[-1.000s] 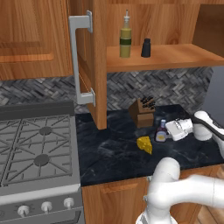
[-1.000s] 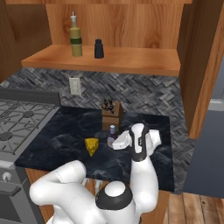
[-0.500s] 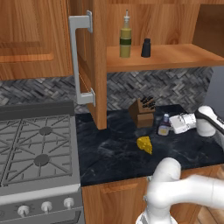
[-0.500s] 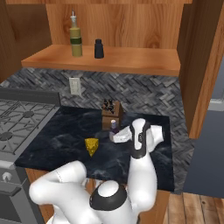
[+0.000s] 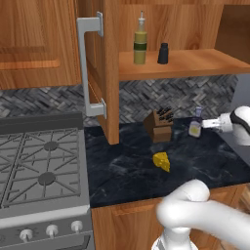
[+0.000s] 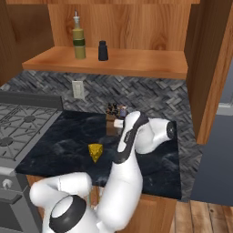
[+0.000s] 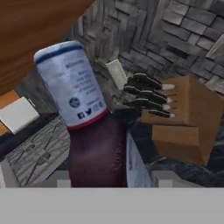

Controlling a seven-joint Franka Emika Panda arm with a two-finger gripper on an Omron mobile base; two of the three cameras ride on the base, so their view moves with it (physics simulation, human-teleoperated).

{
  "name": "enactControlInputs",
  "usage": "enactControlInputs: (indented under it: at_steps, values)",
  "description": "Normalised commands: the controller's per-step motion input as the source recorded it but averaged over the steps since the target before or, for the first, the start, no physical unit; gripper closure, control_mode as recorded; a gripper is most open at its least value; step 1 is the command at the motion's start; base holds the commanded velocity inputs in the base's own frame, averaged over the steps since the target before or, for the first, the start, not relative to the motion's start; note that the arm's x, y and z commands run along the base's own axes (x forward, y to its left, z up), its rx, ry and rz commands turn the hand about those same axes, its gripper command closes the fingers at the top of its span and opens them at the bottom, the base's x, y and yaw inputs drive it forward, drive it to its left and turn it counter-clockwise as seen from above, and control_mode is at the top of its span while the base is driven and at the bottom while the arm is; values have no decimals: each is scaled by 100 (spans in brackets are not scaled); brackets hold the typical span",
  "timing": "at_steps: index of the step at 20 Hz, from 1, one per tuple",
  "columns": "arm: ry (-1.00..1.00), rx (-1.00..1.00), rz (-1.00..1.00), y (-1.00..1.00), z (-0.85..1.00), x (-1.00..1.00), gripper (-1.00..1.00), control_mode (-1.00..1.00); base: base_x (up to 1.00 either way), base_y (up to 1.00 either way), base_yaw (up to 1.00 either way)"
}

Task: There are various items on the counter. Only move the condiments/shakers into the cabinet.

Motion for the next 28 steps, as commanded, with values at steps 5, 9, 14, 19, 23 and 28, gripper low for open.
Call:
enactControlInputs:
  at_steps: [5,9,14,19,23,28]
  values:
    - [28,14,-60,-15,100,-61,100,-100,0,0,0]
    - [32,7,-56,-26,100,-52,100,-100,0,0,0]
    - [18,-4,-41,-14,100,-75,100,-100,0,0,0]
    - [-10,-28,-15,-3,80,-76,100,-100,0,0,0]
    - [-33,-13,12,0,32,-24,100,-100,0,0,0]
    - [-21,0,6,0,27,-22,100,-100,0,0,0]
